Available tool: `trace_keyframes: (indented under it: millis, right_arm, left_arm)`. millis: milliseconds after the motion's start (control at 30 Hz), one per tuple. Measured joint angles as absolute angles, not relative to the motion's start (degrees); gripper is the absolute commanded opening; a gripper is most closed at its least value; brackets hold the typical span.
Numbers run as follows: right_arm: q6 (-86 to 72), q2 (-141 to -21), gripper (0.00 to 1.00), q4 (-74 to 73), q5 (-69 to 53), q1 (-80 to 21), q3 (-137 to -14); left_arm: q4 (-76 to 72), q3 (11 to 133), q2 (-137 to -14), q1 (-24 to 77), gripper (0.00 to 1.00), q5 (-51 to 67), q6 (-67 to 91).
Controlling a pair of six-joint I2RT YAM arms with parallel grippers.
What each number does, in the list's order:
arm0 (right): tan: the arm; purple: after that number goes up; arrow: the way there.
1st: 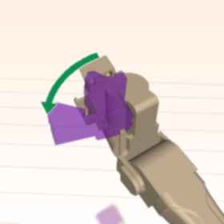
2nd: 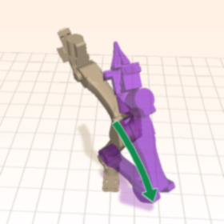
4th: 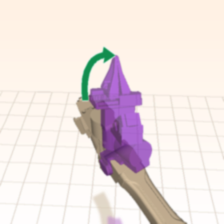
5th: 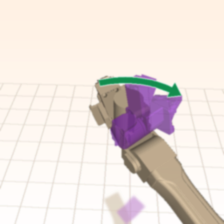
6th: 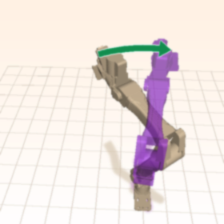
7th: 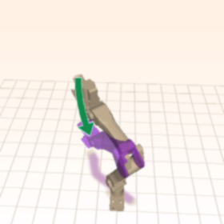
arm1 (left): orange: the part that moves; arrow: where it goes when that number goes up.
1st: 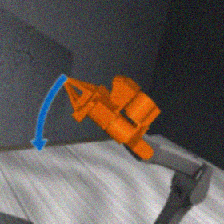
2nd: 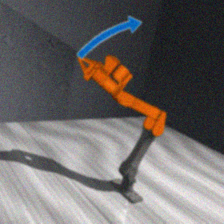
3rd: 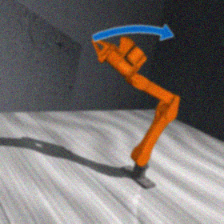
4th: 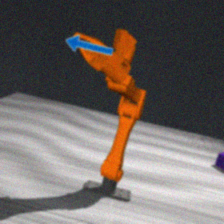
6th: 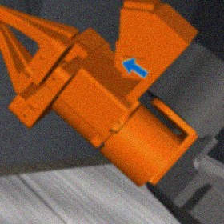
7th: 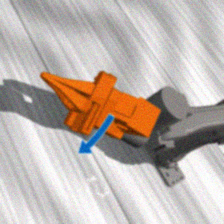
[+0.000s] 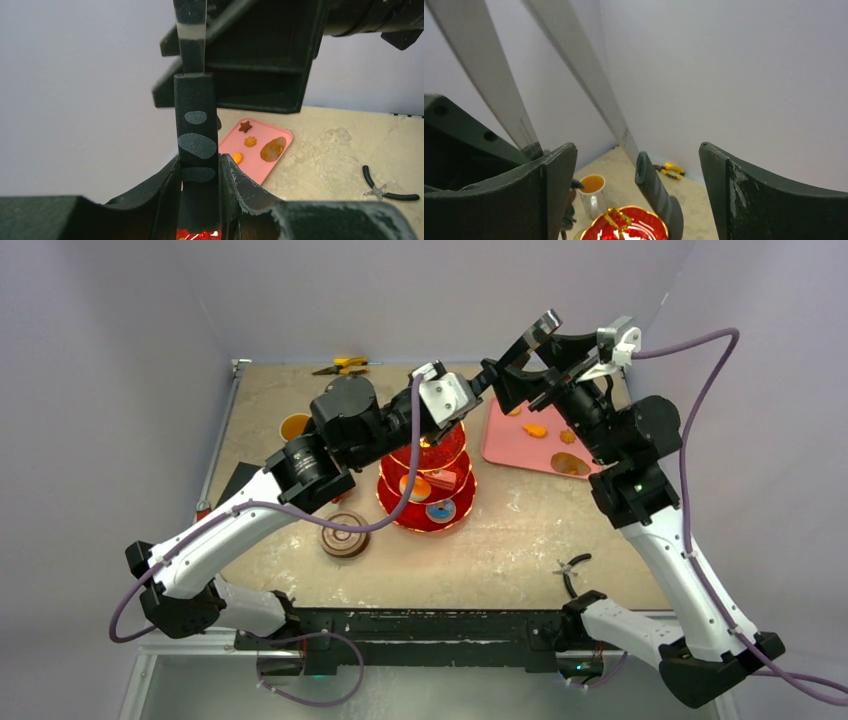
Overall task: Serve the afternoon tea
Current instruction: Adjust the clamp.
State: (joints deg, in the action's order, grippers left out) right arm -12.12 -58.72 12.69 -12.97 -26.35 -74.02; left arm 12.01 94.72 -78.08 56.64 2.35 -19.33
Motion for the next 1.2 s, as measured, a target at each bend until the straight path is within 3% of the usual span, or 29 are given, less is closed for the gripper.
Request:
trace_keyframes:
  millis: [533,1200]
  right_arm:
    - [-11.94,-53.67,0.99,-0.64,-16.21,-26.35,-77.34]
    - [-13.76,-63.07,0.99,-4.36,-24.01,-26.35,-84.93]
  left_arm:
    - [9.67,94.08,-75.83,56.64,0.0,2.59,-19.31]
    - [9.69,94.04,-75.83,56.64,0.0,3.4,-20.82]
